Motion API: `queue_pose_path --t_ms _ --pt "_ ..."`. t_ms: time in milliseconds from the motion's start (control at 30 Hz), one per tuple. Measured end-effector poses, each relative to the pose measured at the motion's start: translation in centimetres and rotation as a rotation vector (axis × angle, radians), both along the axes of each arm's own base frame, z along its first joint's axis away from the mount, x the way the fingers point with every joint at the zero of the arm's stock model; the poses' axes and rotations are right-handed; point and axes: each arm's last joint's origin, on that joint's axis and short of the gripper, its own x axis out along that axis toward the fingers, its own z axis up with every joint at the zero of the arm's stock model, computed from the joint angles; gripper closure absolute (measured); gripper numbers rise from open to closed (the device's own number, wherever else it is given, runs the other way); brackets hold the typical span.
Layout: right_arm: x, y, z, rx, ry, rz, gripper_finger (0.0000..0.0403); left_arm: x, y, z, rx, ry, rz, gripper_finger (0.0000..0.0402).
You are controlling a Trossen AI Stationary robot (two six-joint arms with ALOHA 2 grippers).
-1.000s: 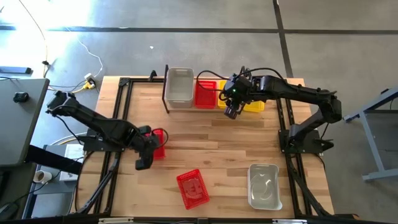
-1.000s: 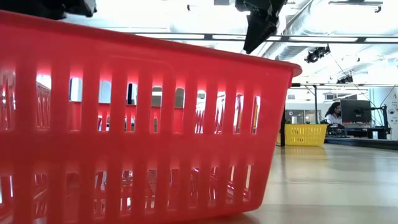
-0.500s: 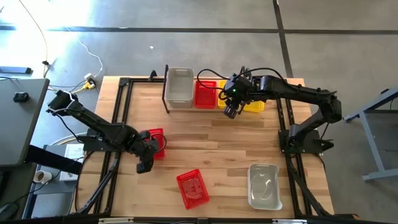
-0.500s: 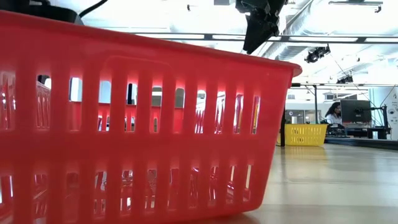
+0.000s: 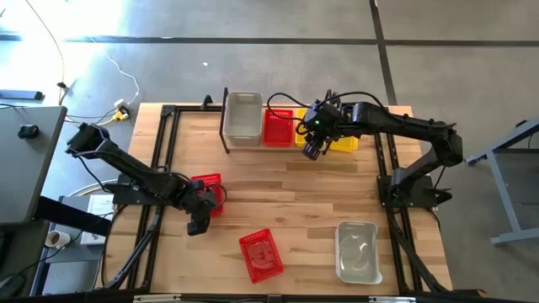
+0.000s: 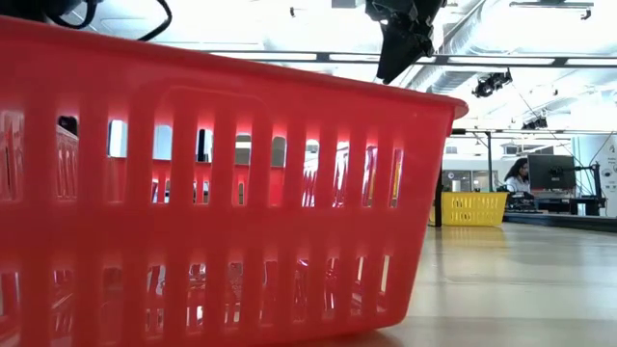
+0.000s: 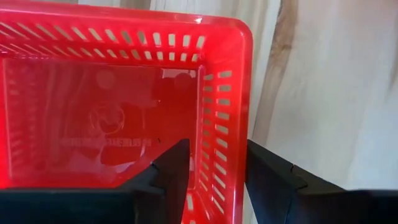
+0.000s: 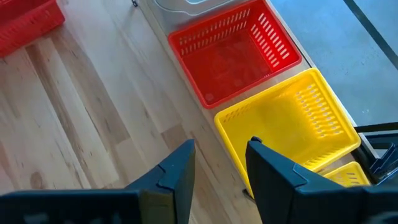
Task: Stack baskets on shelf by color
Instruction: Stack the left red bin on top of the red bin
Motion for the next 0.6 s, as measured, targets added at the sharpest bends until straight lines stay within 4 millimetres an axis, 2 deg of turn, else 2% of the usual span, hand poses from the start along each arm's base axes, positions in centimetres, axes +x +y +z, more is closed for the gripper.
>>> queue_pose_path --t_ms 167,367,433,600 --pt "0.0 0.0 0.0 0.009 -0.006 -0.015 0.0274 0.4 -0.1 -1.0 0.013 0.051 -0.002 0.0298" --pt "0.1 0.4 0.0 0.008 -0.010 -0.023 0.0274 0.8 -0.3 -1.8 0.026 0.076 -0.051 0.0376" --pt "0.1 0.6 0.0 -0.001 -0.010 -0.031 0.0274 0.9 -0.3 -1.8 0.034 0.069 -0.060 0.0393" --pt "0.3 1.2 0.0 0.004 -0.015 -0.025 0.0274 1.6 -0.6 0.0 0.017 0.014 -0.098 0.0395"
